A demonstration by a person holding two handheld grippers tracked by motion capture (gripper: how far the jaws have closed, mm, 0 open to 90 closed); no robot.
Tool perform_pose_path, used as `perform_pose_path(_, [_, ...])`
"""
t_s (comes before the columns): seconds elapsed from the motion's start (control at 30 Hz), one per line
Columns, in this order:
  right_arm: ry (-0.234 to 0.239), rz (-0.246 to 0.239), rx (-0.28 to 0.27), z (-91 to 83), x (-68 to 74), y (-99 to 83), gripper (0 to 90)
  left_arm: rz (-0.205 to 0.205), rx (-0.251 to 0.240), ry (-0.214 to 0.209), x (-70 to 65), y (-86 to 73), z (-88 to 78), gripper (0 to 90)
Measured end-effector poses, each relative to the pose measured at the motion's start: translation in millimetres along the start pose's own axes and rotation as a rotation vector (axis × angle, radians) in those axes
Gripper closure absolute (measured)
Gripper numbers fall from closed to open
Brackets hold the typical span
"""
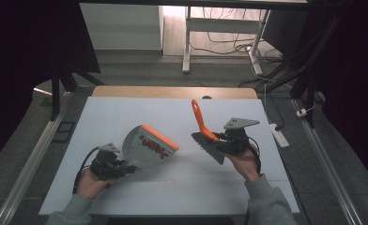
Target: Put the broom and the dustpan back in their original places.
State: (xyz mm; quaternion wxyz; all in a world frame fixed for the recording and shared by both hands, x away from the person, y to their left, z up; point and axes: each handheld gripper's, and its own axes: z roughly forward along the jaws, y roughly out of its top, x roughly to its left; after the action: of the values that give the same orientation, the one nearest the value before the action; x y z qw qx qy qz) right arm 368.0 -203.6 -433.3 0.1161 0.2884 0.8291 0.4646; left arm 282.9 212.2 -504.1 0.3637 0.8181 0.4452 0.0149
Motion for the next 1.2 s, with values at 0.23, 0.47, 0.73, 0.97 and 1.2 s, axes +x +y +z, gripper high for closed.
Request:
perform_pose_path(0.23, [-0.001, 0.023, 0.016, -1.3, -6.8, -5.0, 70.5, -0.029, -0.025, 0.016, -0.7, -3.0, -1.1, 61.8])
perform_pose_path(0.47, [-0.002, 0.033, 0.038, -3.3, -3.9, -9.6, 70.4, -0.036, -0.037, 0.035, -4.4, -5.5, -1.9, 61.8])
perform_pose_path(0.73, [0.003, 0.030, 0.059, -7.2, 4.4, -15.7, 70.5, -0.052, -0.044, 0.064, -7.3, -9.0, -3.0, 61.7])
perform_pose_path(0.97, [0.014, 0.052, 0.077, -9.3, 3.4, -25.6, 70.4, -0.091, -0.063, 0.098, -6.4, -10.8, -3.4, 61.7])
perform_pose_path(1.2, [0.010, 0.080, 0.070, -17.5, -0.3, -29.0, 70.4, -0.142, -0.080, 0.120, -4.7, -14.5, -4.8, 61.7])
